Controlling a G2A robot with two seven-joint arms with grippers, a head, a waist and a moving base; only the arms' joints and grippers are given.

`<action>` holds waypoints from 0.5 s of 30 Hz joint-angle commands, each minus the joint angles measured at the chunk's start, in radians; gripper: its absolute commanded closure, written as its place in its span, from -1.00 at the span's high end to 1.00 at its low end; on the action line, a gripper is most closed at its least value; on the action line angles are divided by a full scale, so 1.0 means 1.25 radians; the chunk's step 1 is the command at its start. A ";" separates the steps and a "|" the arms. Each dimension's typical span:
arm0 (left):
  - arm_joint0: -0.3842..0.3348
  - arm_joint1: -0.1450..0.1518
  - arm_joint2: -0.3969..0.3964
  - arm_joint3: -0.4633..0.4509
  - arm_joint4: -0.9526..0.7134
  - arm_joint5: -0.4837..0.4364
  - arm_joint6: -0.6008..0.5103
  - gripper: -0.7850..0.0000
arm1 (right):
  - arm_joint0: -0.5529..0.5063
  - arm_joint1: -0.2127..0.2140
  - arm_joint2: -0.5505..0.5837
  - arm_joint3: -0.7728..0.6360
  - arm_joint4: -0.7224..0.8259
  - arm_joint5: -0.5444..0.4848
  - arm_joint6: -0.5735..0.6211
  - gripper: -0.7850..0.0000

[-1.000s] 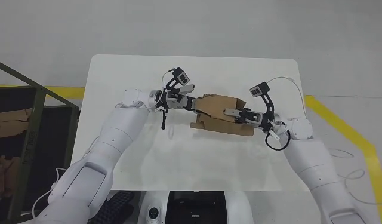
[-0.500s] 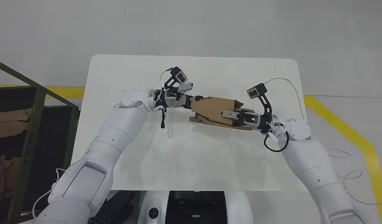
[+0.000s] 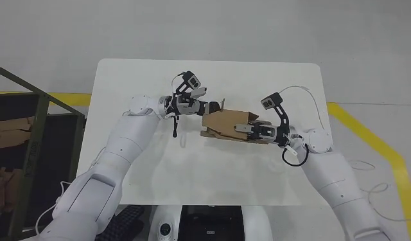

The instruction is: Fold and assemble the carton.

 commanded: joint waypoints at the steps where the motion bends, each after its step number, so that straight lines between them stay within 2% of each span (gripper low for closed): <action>1: 0.000 0.000 -0.002 0.001 -0.001 0.001 -0.001 1.00 | 0.000 0.000 -0.001 0.001 0.000 0.000 0.000 -1.00; 15: 0.002 0.000 -0.021 -0.004 -0.004 0.004 -0.004 1.00 | 0.005 0.002 -0.018 0.001 0.003 0.010 0.010 -1.00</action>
